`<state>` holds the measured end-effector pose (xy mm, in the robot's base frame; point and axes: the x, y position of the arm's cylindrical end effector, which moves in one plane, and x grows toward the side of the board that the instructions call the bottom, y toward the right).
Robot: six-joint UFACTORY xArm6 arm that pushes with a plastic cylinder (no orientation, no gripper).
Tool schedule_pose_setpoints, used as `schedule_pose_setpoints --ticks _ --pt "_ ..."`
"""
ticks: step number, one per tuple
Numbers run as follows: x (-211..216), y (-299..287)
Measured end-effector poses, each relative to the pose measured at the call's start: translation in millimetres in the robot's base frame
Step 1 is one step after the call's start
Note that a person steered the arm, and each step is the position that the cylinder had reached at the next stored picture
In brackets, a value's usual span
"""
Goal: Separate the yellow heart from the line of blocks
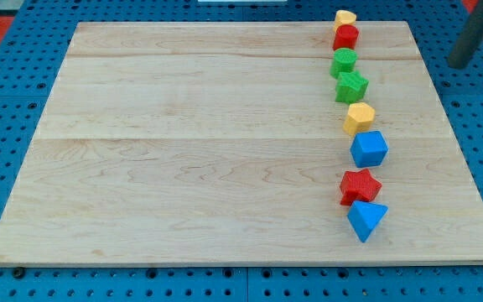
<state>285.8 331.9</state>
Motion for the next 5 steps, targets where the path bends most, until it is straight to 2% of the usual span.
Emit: schedule_pose_setpoints --ticks 1,3,4,5 --pt "-33 -25" --pt "-70 -92" --pt "-94 -101" --pt "-94 -147"
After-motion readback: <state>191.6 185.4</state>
